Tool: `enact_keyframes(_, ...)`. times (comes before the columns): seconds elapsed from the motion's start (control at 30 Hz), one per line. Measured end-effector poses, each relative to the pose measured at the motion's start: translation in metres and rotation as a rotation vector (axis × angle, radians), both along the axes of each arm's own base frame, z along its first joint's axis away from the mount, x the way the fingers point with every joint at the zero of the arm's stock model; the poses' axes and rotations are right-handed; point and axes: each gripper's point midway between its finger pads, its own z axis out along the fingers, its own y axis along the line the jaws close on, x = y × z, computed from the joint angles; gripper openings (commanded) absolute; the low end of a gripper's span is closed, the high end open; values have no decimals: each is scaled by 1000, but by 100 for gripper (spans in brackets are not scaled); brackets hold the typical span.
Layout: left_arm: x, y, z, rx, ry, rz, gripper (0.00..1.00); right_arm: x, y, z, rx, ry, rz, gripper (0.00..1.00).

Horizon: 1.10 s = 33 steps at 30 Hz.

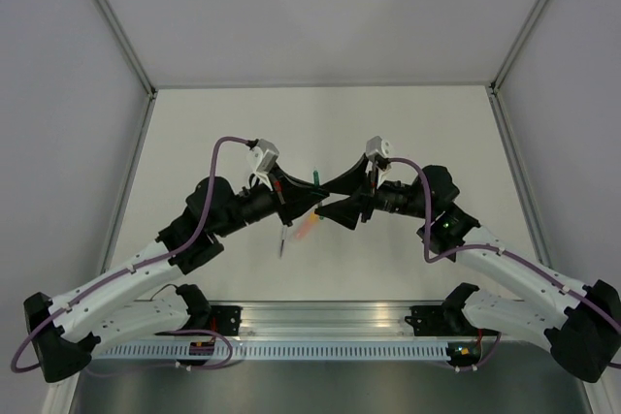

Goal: Insert the pens into the pen caps

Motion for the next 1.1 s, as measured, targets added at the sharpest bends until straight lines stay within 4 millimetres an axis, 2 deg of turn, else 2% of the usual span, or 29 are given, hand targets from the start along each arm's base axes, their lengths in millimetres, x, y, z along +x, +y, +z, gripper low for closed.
enact_keyframes(0.1,-2,-3,1,-26,-4,-20,2,-4,5,6,28,5,25,59)
enact_keyframes(0.27,-6,-7,5,-60,-17,-48,2,-9,16,0,32,44,71,50)
enact_keyframes(0.3,-6,-7,7,-67,-22,-52,2,-10,18,-2,31,53,79,40)
enact_keyframes(0.4,-4,-6,6,-68,-28,-45,2,-17,21,-2,35,70,113,0)
enact_keyframes(0.5,-4,-6,8,-72,-34,-46,28,-19,22,0,44,87,117,0)
enact_keyframes(0.53,-4,-6,7,-72,-35,-43,54,-19,21,0,43,93,113,0)
enact_keyframes(0.57,-3,-6,7,-69,-37,-41,62,-17,21,0,40,101,94,0)
enact_keyframes(0.67,6,0,3,-44,9,32,73,1,12,-10,-6,165,-40,0)
enact_keyframes(0.7,11,3,2,-28,24,62,84,11,7,-14,-32,197,-111,0)
enact_keyframes(0.77,25,9,4,-2,55,150,89,26,-3,-19,-64,229,-219,0)
enact_keyframes(0.9,51,19,8,44,94,305,89,50,-35,-30,-111,275,-442,0)
enact_keyframes(1.0,84,28,-9,120,167,425,87,56,-53,-28,-106,274,-535,0)
enact_keyframes(1.1,135,57,-46,228,276,570,84,55,-62,-25,-105,271,-571,0)
